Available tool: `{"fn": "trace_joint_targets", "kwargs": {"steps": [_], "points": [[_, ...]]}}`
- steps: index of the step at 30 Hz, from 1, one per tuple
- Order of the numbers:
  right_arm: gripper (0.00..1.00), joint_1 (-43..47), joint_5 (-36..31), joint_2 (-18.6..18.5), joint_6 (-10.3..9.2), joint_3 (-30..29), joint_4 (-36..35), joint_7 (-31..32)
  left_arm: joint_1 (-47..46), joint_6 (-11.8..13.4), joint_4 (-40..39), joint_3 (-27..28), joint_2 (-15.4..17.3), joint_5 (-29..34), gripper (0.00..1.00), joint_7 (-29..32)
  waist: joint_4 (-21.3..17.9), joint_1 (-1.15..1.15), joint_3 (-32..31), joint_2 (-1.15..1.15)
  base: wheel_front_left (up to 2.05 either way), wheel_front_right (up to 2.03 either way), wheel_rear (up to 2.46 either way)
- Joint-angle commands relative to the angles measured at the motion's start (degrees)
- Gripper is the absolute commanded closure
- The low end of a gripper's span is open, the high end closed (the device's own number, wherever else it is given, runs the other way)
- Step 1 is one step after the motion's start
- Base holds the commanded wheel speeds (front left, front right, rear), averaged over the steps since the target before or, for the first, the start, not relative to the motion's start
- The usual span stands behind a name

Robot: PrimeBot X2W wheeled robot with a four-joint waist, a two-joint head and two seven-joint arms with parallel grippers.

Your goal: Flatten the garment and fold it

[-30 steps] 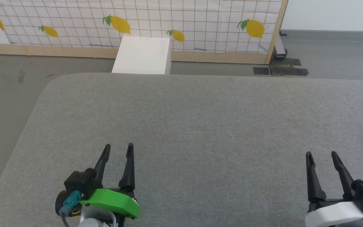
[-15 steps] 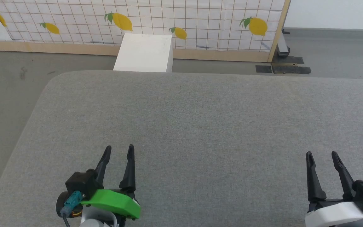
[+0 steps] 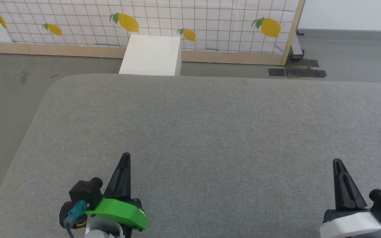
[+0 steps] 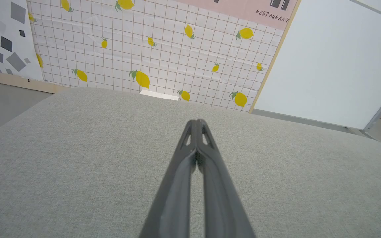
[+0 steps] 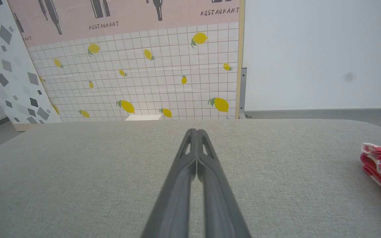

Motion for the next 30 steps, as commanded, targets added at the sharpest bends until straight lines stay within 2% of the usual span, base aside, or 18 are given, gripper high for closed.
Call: {"fn": "trace_joint_targets", "kwargs": {"steps": [1, 30], "points": [[1.0, 0.0, 0.0, 0.0, 0.0, 0.0, 0.0, 0.0, 0.0, 0.0, 0.0, 0.0, 0.0, 0.0, 1.0, 0.0, 0.0, 0.0, 0.0, 0.0, 0.0, 0.0, 0.0], [1.0, -1.3, -1.7, 0.0, -0.02, 1.3, -0.7, 3.0, 0.5, 1.0, -2.3, 1.6, 0.0, 3.8, 1.0, 3.3, -0.9, 0.0, -0.1, 0.0, 0.0, 0.0, 0.0]]}}
